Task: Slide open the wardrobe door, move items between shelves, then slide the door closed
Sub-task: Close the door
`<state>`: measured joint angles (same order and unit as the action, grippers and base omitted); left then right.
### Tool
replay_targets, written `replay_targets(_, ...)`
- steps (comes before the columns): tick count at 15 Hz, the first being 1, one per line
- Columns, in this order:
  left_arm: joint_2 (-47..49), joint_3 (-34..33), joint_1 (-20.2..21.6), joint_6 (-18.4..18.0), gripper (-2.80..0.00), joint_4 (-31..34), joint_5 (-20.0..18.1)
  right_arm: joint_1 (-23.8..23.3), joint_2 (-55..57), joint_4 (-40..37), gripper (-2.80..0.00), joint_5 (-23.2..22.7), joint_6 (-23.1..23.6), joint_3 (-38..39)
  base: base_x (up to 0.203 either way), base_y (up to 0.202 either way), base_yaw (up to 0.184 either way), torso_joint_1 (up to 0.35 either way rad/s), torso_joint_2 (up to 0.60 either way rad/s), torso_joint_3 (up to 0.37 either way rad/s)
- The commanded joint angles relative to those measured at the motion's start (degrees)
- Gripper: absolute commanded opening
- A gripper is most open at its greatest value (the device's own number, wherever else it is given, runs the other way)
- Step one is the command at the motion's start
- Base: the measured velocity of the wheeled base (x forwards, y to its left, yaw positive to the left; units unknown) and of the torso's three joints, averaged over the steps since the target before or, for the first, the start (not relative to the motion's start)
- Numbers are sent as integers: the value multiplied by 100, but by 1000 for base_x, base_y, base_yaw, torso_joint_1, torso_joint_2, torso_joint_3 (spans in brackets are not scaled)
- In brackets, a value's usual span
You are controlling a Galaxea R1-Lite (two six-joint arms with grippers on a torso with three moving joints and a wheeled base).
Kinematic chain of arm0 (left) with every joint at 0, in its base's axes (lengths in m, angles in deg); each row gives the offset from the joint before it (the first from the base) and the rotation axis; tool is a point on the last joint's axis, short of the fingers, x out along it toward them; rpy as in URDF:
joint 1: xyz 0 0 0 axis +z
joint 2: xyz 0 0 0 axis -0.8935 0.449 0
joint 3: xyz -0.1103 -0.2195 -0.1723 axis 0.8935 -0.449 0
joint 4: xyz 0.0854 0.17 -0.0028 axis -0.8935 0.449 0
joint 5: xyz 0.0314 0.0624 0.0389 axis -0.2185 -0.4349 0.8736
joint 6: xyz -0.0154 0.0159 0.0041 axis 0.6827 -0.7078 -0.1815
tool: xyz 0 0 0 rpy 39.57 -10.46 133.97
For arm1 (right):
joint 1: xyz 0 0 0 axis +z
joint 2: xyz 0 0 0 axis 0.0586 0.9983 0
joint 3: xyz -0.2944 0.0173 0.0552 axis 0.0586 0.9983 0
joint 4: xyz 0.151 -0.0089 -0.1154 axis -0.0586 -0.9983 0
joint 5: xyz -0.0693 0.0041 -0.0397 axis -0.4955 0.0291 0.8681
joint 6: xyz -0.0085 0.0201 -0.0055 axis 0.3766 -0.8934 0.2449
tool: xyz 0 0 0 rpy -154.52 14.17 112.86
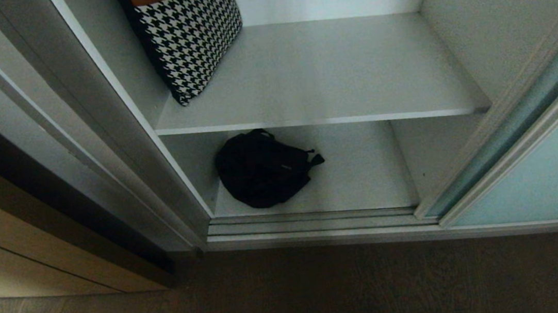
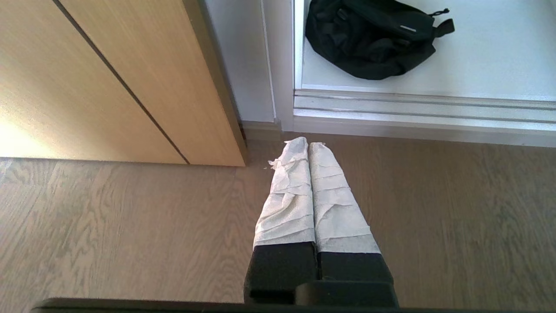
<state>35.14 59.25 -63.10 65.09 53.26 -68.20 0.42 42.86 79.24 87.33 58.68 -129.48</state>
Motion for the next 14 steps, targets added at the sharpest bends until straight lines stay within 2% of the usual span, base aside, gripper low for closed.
replay_targets(1,8,0,4,-3,-280,-1,1,-1001,78,144,-280,-1015,52,46,0,0,0,0,0,0)
replay_targets(3,8,0,4,-3,-280,-1,1,-1931,144,555,-280,-2019,84,254,0,0,0,0,0,0)
replay_targets(4,8,0,4,-3,-280,-1,1,-2405,152,878,-280,-2757,96,492,0,0,0,0,0,0)
replay_targets(6,8,0,4,-3,-280,-1,1,-2989,115,1480,-280,-4042,41,1021,0,0,0,0,0,0)
replay_targets(7,8,0,4,-3,-280,-1,1,-3135,91,1723,-280,-4424,-134,1269,0,0,0,0,0,0)
replay_targets(9,8,0,4,-3,-280,-1,1,-3451,126,2537,-280,-4895,-919,1630,0,0,0,0,0,0)
replay_targets(12,8,0,4,-3,-280,-1,1,-3655,204,3356,-280,-5144,-1999,1751,0,0,0,0,0,0)
replay_targets(14,8,0,4,-3,-280,-1,1,-3898,292,3769,-280,-5323,-2216,1789,0,0,0,0,0,0)
